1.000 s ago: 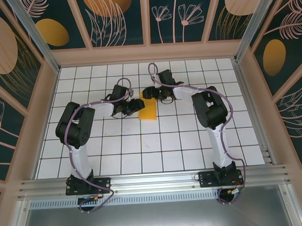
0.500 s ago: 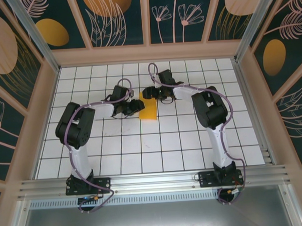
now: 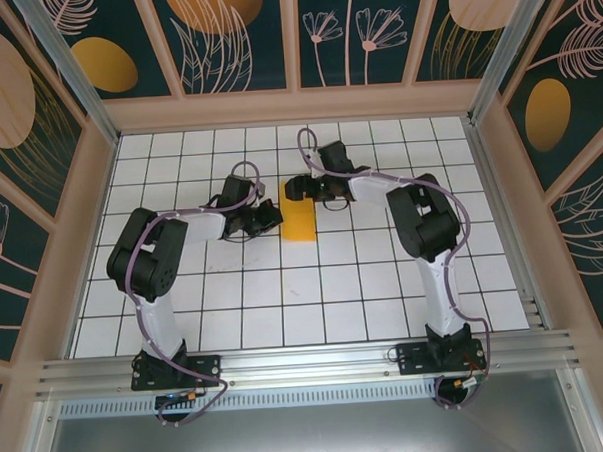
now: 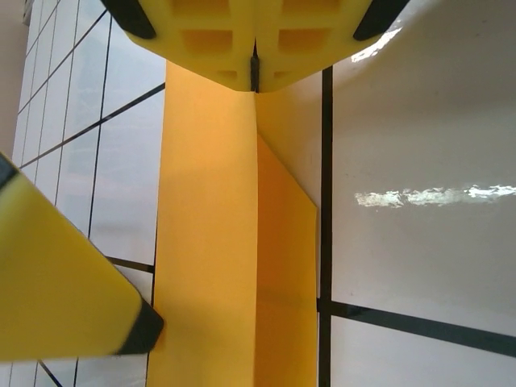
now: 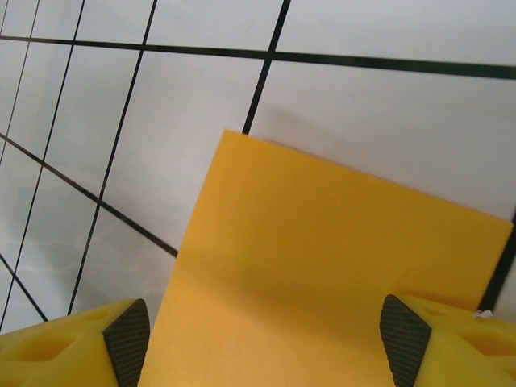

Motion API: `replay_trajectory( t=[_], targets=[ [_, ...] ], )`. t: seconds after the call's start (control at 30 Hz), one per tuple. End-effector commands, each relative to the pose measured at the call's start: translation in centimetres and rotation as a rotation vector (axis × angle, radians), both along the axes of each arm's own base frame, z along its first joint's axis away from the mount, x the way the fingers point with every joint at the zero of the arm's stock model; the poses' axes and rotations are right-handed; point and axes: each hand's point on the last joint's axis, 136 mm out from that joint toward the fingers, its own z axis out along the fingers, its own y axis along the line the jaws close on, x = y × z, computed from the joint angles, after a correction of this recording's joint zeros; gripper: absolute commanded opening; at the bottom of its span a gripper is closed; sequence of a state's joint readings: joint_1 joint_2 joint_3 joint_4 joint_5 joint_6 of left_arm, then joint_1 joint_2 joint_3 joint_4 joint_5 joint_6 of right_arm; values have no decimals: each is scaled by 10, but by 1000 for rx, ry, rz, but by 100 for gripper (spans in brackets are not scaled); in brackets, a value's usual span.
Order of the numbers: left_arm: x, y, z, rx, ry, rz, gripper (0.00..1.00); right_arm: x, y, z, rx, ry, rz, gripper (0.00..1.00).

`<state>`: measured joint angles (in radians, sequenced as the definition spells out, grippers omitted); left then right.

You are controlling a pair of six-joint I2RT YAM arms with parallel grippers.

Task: Fold a paper plane with a square sheet of paper (fold left side to right side)
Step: Third fold the triangle at the center of the table.

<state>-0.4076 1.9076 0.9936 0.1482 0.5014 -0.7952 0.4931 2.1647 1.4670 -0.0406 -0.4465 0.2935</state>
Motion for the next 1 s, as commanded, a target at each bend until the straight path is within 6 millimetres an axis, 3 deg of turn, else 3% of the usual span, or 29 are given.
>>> replay_trajectory(
  t=[0.0, 0.1, 0.17, 0.4, 0.5, 0.63, 0.97],
  targets=[
    [2, -6, 25, -60, -43, 3, 0, 3, -16, 51, 8, -144, -12, 81],
    [-6, -5, 22, -77, -18, 10, 0, -12, -33, 69, 4, -236, -35, 82],
    [-7, -6, 25, -94, -15, 10, 0, -34, -38, 76, 0, -286, -12, 83],
    [-11, -11, 28, -121, 1, -4, 0, -136, -28, 45, -172, -433, 129, 82],
    [-13, -10, 28, -120, 5, -8, 0, -164, -18, 35, -247, -521, 166, 82],
    [-15, -9, 28, -116, 7, -10, 0, -178, 0, 27, -349, -622, 193, 82],
    [-16, -10, 30, -120, 6, -13, 0, -152, 23, 18, -518, -733, 228, 81]
  ],
)
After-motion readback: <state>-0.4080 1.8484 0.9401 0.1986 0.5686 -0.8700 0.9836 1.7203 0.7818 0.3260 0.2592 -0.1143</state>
